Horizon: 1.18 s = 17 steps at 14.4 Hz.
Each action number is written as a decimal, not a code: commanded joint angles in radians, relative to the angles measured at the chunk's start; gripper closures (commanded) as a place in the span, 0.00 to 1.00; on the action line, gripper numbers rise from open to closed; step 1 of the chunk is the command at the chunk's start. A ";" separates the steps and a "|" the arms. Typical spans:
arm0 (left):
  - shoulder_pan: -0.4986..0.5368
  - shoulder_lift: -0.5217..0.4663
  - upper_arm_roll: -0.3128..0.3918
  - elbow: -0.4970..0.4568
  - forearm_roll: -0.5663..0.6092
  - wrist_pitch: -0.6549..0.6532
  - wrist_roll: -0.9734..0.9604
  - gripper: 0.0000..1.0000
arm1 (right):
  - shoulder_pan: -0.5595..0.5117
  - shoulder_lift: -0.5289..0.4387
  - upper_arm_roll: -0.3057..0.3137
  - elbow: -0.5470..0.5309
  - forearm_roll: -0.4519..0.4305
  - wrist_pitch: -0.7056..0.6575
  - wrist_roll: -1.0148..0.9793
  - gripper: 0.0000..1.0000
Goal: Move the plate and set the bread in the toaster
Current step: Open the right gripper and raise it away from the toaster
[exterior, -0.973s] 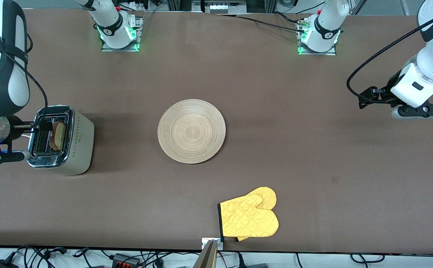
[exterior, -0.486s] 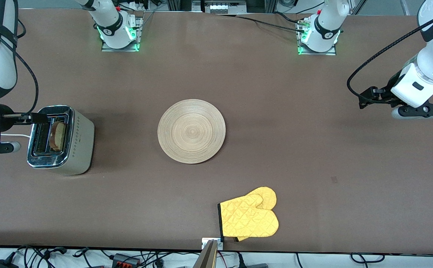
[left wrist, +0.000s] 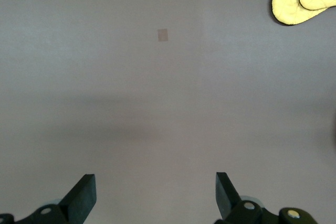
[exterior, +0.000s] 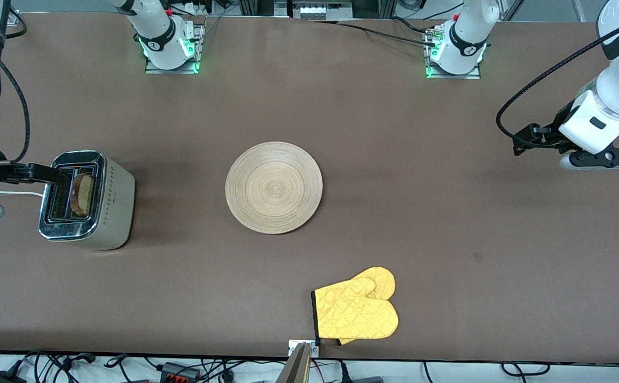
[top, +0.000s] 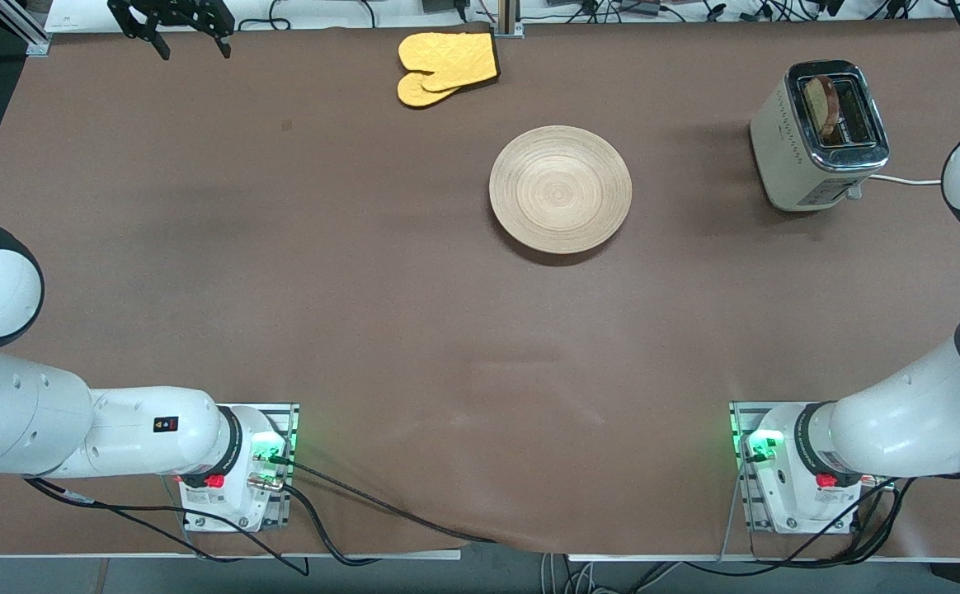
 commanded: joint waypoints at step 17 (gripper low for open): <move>0.001 -0.021 0.002 -0.013 -0.010 0.002 0.003 0.00 | -0.145 -0.434 0.169 -0.613 -0.040 0.348 0.028 0.00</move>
